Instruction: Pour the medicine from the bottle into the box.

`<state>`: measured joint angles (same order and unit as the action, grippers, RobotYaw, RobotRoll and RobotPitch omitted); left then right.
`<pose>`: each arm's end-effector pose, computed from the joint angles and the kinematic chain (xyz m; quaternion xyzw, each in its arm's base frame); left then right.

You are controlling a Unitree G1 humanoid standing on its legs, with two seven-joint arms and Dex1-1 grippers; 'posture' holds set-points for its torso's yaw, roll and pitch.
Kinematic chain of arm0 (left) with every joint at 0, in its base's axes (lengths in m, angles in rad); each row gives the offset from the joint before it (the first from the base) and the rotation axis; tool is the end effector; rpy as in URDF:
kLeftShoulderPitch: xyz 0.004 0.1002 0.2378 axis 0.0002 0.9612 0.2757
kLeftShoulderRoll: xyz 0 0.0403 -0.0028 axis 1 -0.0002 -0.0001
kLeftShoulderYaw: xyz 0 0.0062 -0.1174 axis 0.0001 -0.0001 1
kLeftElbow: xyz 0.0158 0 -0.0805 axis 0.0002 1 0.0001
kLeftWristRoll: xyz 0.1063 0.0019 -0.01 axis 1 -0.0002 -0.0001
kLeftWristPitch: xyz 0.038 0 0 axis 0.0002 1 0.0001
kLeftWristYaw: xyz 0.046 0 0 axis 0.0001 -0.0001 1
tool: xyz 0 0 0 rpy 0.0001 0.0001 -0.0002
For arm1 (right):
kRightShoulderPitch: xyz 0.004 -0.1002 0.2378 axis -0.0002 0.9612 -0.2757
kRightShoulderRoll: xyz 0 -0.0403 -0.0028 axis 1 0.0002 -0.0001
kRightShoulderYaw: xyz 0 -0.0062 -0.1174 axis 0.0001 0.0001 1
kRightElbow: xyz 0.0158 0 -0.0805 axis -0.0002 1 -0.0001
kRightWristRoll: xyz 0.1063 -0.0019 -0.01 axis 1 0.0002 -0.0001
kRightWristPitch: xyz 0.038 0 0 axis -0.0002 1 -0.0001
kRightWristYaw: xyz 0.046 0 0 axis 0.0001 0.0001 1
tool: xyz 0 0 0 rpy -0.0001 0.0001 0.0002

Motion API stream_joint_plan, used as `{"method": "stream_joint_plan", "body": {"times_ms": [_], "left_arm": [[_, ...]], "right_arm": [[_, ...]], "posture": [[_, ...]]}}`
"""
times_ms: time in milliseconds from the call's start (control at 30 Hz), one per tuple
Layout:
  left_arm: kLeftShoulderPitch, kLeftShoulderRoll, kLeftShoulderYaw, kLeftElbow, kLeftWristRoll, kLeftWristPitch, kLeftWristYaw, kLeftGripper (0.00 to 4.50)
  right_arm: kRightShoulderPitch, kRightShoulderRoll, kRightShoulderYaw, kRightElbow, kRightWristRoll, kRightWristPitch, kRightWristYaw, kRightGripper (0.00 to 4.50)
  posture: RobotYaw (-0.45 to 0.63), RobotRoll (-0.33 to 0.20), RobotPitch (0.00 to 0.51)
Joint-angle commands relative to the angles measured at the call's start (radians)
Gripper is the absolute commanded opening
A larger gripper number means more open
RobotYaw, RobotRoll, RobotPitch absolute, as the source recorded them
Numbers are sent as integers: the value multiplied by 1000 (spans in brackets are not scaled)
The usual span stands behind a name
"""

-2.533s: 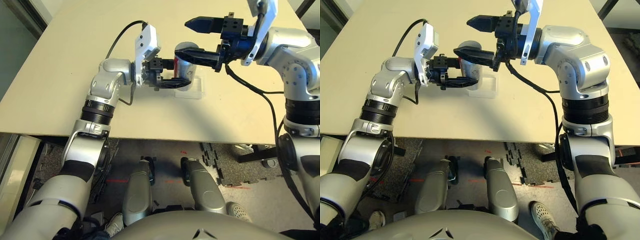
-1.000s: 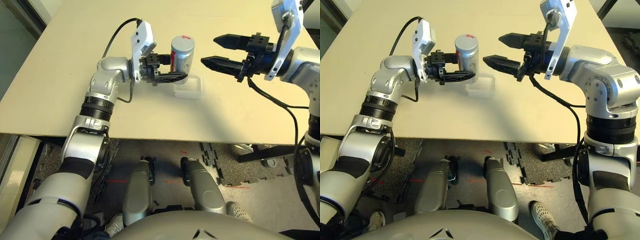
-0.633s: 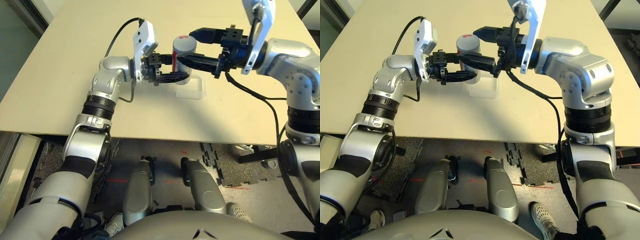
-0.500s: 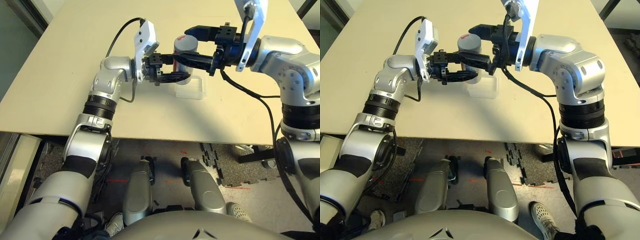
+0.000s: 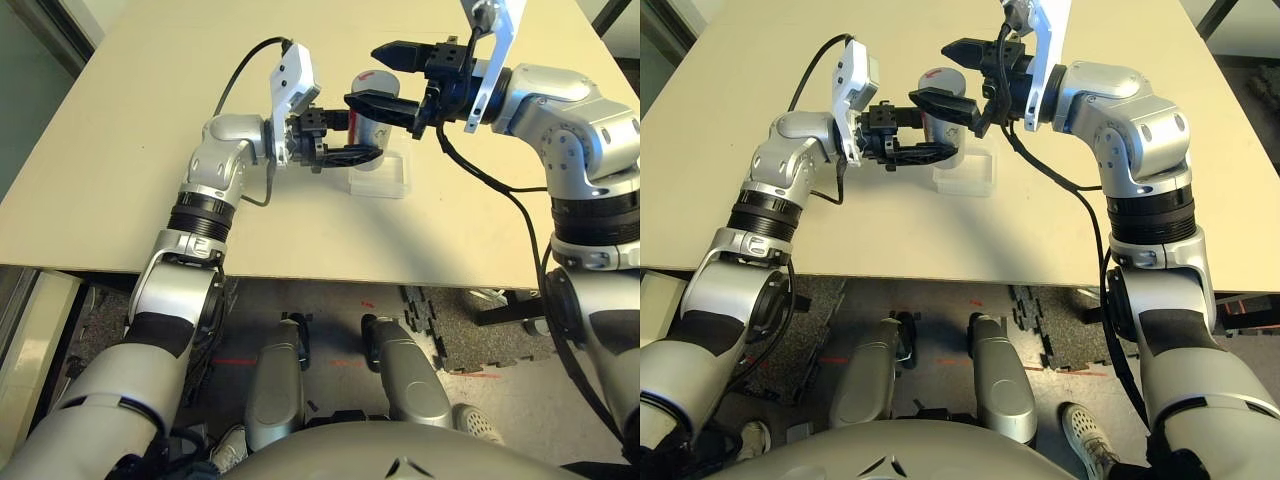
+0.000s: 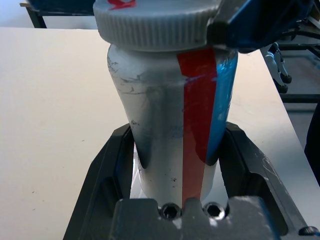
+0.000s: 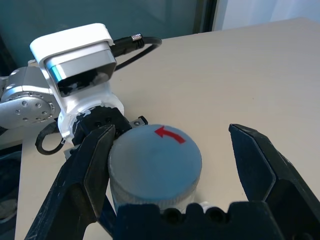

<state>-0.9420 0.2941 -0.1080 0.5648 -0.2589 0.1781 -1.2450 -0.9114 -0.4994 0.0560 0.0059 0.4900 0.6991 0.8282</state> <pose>0.3669 0.1461 0.1891 0.0968 -0.0328 -0.6415 0.7603 0.3180 -0.1697 0.2600 -0.0882 -0.0439 0.5127 0.8529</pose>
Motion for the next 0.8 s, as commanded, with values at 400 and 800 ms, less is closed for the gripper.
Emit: {"method": "stream_joint_plan", "body": {"times_ms": [400, 800], "left_arm": [[-2, 6, -4, 12, 6, -14, -5, 2684], [-23, 4, -1, 56, 12, -39, -8, 2684]], "right_arm": [[145, -155, -151, -138, 81, 105, -27, 4500], [170, -185, -157, -250, 175, 203, -26, 4500]], "posture": [[-115, 0, 180], [-126, 0, 176]]}}
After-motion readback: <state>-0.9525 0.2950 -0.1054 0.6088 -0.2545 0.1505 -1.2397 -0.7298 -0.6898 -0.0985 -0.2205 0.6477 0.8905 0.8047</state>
